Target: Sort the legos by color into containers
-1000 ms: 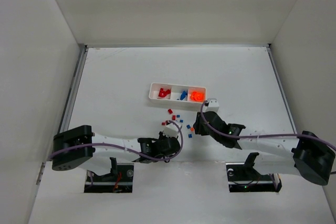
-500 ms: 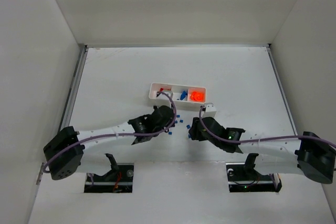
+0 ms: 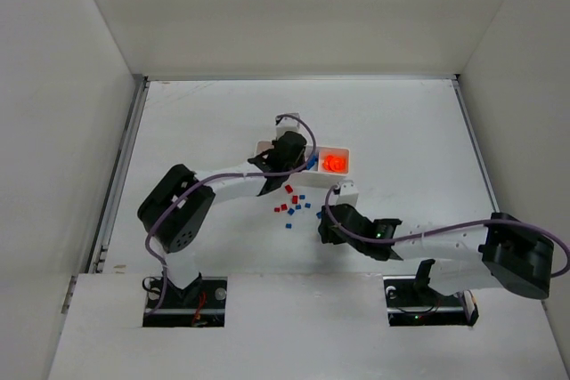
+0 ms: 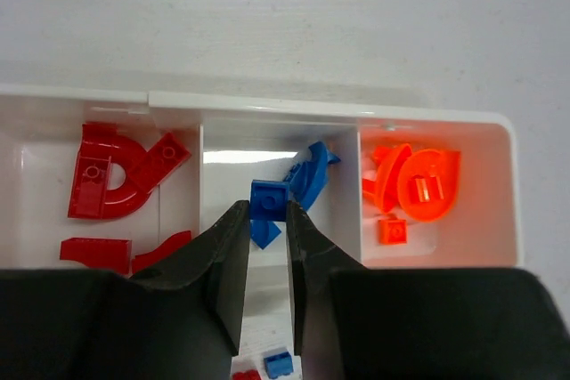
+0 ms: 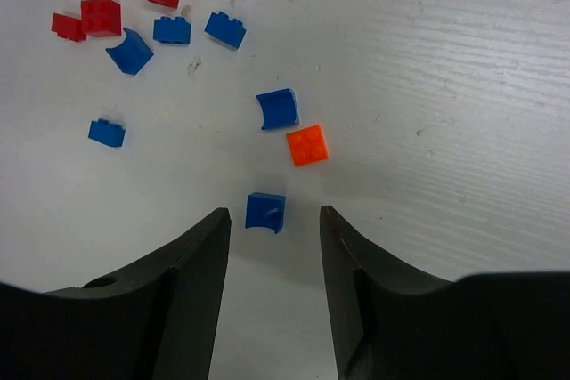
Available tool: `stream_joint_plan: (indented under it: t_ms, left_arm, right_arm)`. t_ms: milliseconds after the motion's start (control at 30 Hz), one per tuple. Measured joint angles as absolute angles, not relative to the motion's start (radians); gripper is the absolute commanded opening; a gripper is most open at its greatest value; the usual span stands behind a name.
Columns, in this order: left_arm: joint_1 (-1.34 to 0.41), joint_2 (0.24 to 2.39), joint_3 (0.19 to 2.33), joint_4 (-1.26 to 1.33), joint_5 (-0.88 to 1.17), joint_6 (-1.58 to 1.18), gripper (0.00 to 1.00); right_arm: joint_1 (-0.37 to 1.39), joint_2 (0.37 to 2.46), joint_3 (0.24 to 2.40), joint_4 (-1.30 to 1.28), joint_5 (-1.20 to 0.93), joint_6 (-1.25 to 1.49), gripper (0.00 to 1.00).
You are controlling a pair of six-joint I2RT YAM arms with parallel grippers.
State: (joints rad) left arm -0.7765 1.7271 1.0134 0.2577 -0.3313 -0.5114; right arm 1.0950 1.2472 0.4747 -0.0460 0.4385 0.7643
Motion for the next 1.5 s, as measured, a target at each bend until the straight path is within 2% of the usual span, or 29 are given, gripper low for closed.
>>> stream_joint_plan:
  t_ms: [67, 233, 300, 467, 633, 967, 1133, 1233, 1500]
  left_arm:
    - [-0.776, 1.764, 1.024, 0.257, -0.327, -0.507, 0.22]
    - [-0.780, 1.791, 1.029, 0.248, -0.329, -0.498, 0.41]
    - [-0.780, 1.790, 1.030, 0.251, -0.335, -0.494, 0.45]
    - [-0.780, 1.734, 1.005, 0.252, -0.350, -0.484, 0.45]
    - [-0.784, 1.528, 0.878, 0.260, -0.371, -0.484, 0.44]
    - [-0.883, 1.142, 0.607, 0.173, -0.450, -0.524, 0.43]
    - [-0.978, 1.114, 0.540, 0.121, -0.486, -0.562, 0.43]
    - [-1.015, 1.114, 0.504, 0.097, -0.498, -0.601, 0.39]
    - [-1.097, 1.119, 0.471, 0.078, -0.523, -0.673, 0.37]
  right_arm:
    - [1.108, 1.268, 0.477, -0.045, 0.442, 0.764, 0.49]
    - [1.141, 1.314, 0.493, -0.045, 0.453, 0.768, 0.46]
    - [1.148, 1.334, 0.508, -0.045, 0.461, 0.768, 0.45]
    - [1.155, 1.377, 0.540, -0.052, 0.488, 0.771, 0.35]
    - [1.160, 1.413, 0.571, -0.071, 0.516, 0.775, 0.24]
    - [1.153, 1.345, 0.596, -0.129, 0.520, 0.756, 0.22]
    - [1.081, 1.316, 0.704, -0.131, 0.511, 0.683, 0.22]
    - [1.026, 1.327, 0.796, -0.122, 0.502, 0.617, 0.22]
    - [0.859, 1.555, 1.009, -0.040, 0.454, 0.501, 0.23]
